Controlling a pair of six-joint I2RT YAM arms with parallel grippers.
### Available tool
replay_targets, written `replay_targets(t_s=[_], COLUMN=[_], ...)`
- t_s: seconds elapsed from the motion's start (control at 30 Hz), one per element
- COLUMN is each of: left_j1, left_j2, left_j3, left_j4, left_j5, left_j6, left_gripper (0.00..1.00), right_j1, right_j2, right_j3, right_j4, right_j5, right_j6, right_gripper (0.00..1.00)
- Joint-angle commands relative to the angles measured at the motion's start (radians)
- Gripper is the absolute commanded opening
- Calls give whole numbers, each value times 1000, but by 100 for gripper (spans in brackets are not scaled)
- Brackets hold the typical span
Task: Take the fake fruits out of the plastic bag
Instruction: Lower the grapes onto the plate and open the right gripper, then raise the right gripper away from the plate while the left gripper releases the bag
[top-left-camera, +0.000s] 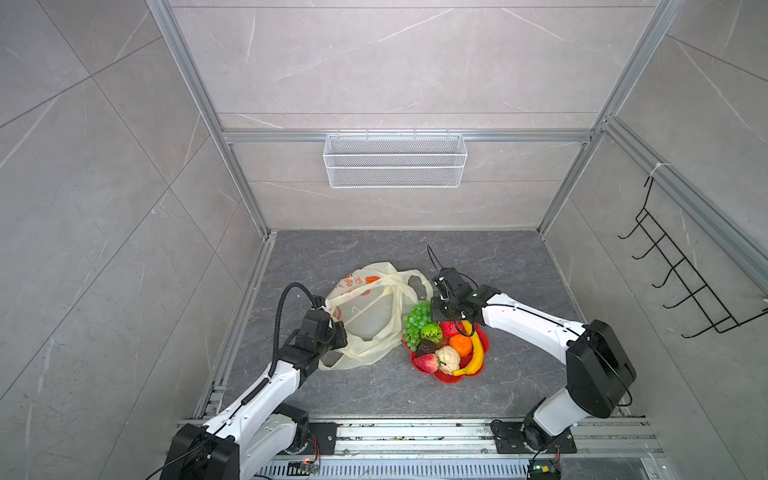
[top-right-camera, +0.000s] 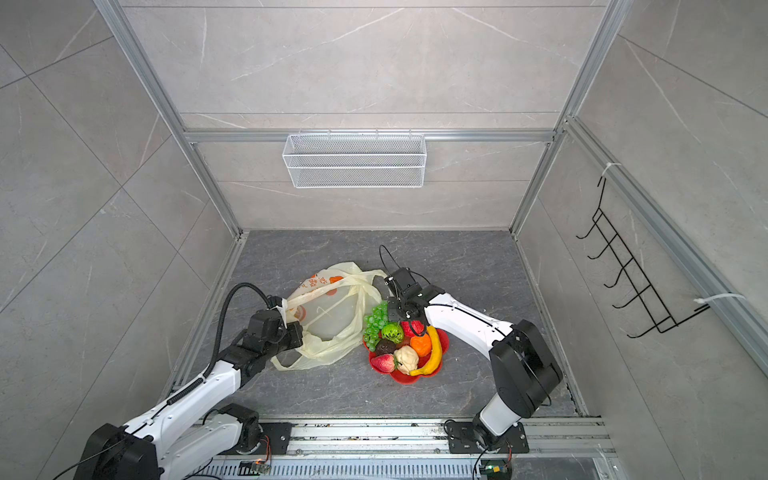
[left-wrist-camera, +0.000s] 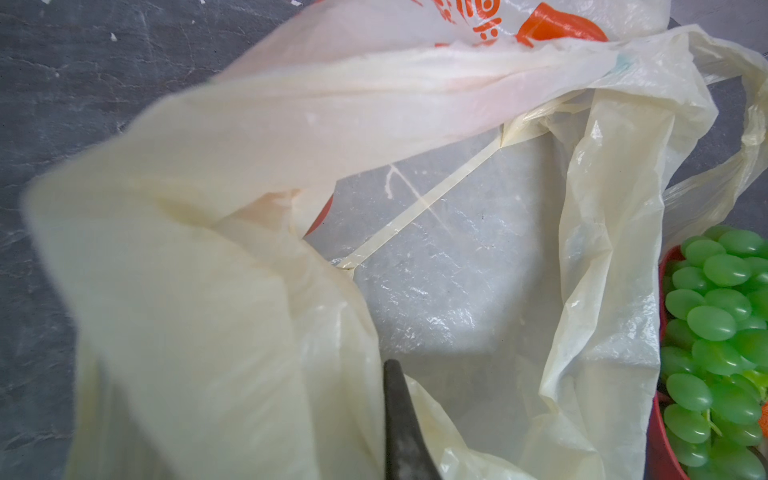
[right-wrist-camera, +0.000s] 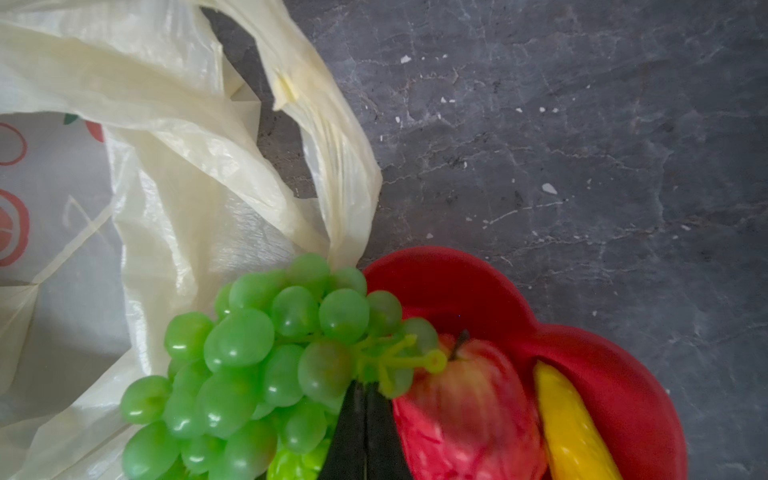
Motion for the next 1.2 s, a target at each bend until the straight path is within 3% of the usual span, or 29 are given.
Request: replay_targets(t_s=[0.0, 0.9, 1.17], left_j1=[-7, -9, -9], left_j2=[1, 0, -8], left_j3=[20, 18, 17], left_j4=[18, 20, 16], left_j5=[-15, -21, -27], left_j6=[13, 14, 10], left_gripper=[0, 0, 0], right_j1=[-3, -3, -1], right_j2=[22, -142, -336], right_j3=[-12, 9, -26], right_j4=[-8, -106, -168], right_j5=[22, 45, 22], right_j6=[21, 2, 27], right_gripper=[0, 47, 54])
